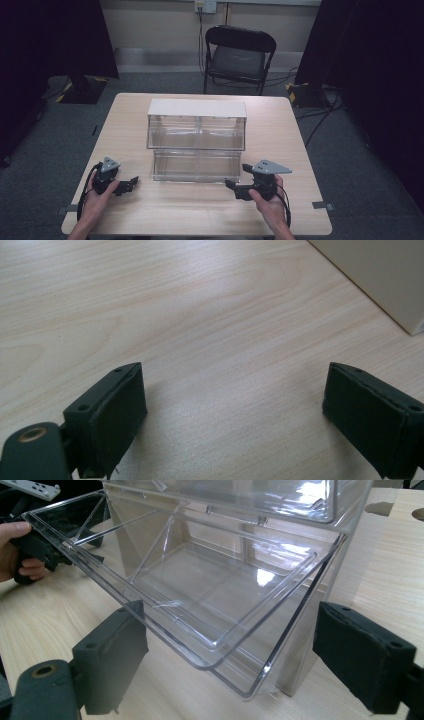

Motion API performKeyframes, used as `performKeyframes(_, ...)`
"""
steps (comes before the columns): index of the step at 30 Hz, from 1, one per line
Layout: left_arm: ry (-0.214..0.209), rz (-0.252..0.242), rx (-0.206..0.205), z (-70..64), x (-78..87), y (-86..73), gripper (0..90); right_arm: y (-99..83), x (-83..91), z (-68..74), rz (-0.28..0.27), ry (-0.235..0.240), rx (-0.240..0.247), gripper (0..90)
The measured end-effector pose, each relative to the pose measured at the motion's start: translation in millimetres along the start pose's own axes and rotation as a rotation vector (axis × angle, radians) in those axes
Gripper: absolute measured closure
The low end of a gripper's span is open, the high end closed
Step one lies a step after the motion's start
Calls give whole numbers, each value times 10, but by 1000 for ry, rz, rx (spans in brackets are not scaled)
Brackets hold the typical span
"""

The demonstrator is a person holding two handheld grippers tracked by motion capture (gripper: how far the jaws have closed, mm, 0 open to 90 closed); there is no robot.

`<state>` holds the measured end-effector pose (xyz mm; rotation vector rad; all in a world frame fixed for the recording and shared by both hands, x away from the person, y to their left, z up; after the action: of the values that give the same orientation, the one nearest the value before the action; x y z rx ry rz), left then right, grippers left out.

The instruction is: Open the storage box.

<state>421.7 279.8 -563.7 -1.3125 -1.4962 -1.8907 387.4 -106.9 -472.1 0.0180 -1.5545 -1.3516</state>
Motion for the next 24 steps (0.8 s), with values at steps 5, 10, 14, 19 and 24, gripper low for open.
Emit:
performKeyframes(5,0,0,0,0,0,0,97,31,9,0,-9,-2,1,136)
performKeyframes(10,0,0,0,0,0,0,97,35,13,0,-9,-4,-5,138)
performKeyframes(14,0,0,0,0,0,0,97,61,39,-6,-18,-4,-8,137)
performKeyframes(19,0,0,0,0,0,0,97,90,68,-4,-28,-5,-14,138)
performKeyframes(24,-1,0,1,-2,-1,0,95,97,73,-3,-28,-3,-18,138)
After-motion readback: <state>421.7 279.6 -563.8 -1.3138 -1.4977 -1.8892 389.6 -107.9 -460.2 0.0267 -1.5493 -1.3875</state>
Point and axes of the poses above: each handheld gripper's, and its own axes: x roughly backward along the jaws, y roughly out of its top, z roughly to its left, the point moved 9 cm from there along -x, roughly forward along the jaws, and after that the axes turned 15 degrees about z, right-handed, at the moved point
